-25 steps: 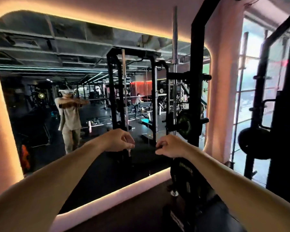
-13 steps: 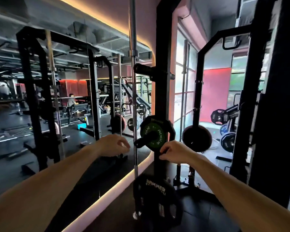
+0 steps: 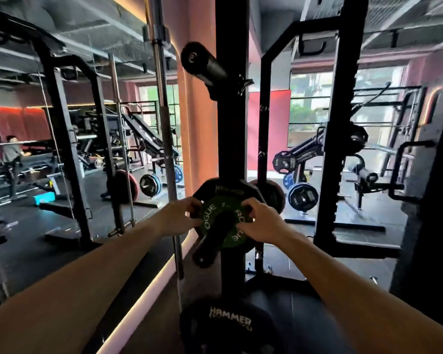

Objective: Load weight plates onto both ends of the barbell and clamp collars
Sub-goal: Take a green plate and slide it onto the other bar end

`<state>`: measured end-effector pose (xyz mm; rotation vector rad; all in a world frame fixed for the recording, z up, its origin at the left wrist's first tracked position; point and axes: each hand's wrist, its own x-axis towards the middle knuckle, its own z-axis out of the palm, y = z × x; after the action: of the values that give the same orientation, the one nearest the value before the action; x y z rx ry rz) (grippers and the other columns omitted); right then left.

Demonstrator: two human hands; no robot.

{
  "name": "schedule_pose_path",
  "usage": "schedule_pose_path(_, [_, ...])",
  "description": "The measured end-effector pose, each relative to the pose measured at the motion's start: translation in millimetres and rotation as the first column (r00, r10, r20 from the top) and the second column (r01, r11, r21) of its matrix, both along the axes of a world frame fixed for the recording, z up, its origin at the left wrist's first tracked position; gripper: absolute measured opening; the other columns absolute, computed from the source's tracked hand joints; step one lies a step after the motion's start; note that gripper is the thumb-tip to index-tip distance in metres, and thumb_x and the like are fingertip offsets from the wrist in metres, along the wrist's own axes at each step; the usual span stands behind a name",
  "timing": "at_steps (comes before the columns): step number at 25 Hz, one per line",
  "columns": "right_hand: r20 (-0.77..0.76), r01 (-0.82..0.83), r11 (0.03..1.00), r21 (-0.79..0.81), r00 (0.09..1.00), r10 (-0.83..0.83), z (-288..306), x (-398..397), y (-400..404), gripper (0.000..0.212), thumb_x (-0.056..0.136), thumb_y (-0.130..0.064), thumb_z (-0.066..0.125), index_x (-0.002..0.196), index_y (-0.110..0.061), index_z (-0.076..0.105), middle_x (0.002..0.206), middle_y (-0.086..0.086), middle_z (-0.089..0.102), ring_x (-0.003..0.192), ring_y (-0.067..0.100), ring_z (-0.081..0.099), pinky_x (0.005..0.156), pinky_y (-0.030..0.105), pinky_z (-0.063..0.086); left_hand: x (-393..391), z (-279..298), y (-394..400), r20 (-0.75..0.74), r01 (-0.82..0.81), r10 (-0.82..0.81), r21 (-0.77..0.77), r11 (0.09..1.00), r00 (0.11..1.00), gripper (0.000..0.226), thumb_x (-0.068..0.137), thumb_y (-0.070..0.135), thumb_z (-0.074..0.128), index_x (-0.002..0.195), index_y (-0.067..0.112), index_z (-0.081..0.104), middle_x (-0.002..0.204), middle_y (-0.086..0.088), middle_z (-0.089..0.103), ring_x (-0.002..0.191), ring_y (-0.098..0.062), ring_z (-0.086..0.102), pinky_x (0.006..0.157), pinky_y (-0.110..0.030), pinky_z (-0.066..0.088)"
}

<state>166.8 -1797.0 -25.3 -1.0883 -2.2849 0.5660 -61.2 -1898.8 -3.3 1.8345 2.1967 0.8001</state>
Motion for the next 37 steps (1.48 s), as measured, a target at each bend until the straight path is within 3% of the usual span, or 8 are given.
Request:
schedule_pose_path(2, [-0.061,0.070,0.995,0.073,0.996,-0.065,-7,-13,17,0.062,0.081,-0.027,0.074,0.138,-0.017,0.051,0.115,0.008,0.059,0.107,0.028,0.061,0.080,0.028,0.046,-9,-6,30,-0.004,0.000,0.000,-0.026,1.000,1.000,0.055,0.084,0.030,0.072,0.135,0.025,0.053,0.115,0.004,0.068,0.106,-0.018,0.065,0.093,-0.030,0.050])
schedule_pose_path(4, [-0.116,0.161,0.976,0.150,0.983,-0.144,-12,-24,29,0.052,0.082,-0.027,0.076,0.129,-0.013,0.059,0.117,0.012,0.060,0.104,0.030,0.063,0.078,0.025,0.044,-15,-13,52,-0.015,0.034,-0.035,-0.049,0.998,0.999,0.061,0.083,0.032,0.069,0.140,0.026,0.047,0.118,-0.001,0.067,0.109,-0.024,0.065,0.094,-0.034,0.050])
schedule_pose_path(14, [-0.092,0.268,0.963,-0.008,0.959,-0.268,-23,-32,-52,0.039,0.093,-0.041,0.067,0.123,-0.018,0.059,0.105,0.002,0.069,0.096,0.022,0.068,0.077,0.029,0.051,-28,-38,36,0.042,0.221,-0.222,0.027,0.975,0.974,0.041,0.089,0.042,0.069,0.119,0.024,0.050,0.106,-0.001,0.064,0.096,-0.020,0.062,0.072,-0.027,0.043])
schedule_pose_path(17, [-0.174,0.281,0.953,-0.117,0.939,-0.298,-30,-31,-98,0.034,0.095,-0.041,0.065,0.120,-0.019,0.057,0.097,-0.005,0.066,0.085,0.012,0.066,0.071,0.025,0.052,-31,-51,2,0.154,0.309,-0.314,0.057,0.949,0.937,0.028,0.093,0.042,0.065,0.109,0.028,0.047,0.094,0.009,0.062,0.090,-0.014,0.063,0.067,-0.021,0.043])
schedule_pose_path(23, [-0.283,0.315,0.945,-0.085,0.902,-0.326,-34,-12,-165,0.020,0.095,-0.037,0.066,0.103,-0.021,0.056,0.087,-0.009,0.064,0.082,0.009,0.063,0.065,0.018,0.047,-18,-42,-52,0.115,0.448,-0.484,0.245,0.860,0.867,0.018,0.094,0.031,0.067,0.105,0.034,0.054,0.089,0.022,0.061,0.080,0.008,0.059,0.062,-0.007,0.043])
schedule_pose_path(29, [-0.351,0.452,0.889,-0.066,0.824,-0.445,3,71,-218,0.024,0.095,-0.041,0.065,0.107,-0.022,0.056,0.092,-0.006,0.066,0.085,0.011,0.066,0.066,0.018,0.048,73,-1,-81,0.064,0.530,-0.603,0.408,0.743,0.796,0.014,0.091,0.028,0.071,0.102,0.026,0.062,0.087,0.013,0.065,0.076,0.006,0.063,0.065,-0.004,0.046])
schedule_pose_path(34, [-0.365,0.602,0.798,-0.027,0.737,-0.568,17,204,-283,0.015,0.095,-0.041,0.065,0.096,-0.030,0.054,0.087,-0.012,0.064,0.078,0.000,0.063,0.058,0.010,0.041,213,15,-107,0.087,0.658,-0.730,0.369,0.656,0.678,0.020,0.092,0.031,0.069,0.103,0.016,0.063,0.090,-0.005,0.070,0.083,-0.021,0.070,0.073,-0.038,0.057])
schedule_pose_path(37, [-0.368,0.698,0.716,-0.024,0.660,-0.655,14,291,-327,0.025,0.094,-0.042,0.066,0.105,-0.021,0.059,0.096,-0.005,0.067,0.090,0.013,0.065,0.073,0.025,0.050,310,15,-131,0.115,0.712,-0.801,0.396,0.579,0.588,0.021,0.091,0.030,0.070,0.107,0.018,0.064,0.091,0.000,0.071,0.083,-0.016,0.070,0.071,-0.028,0.056])
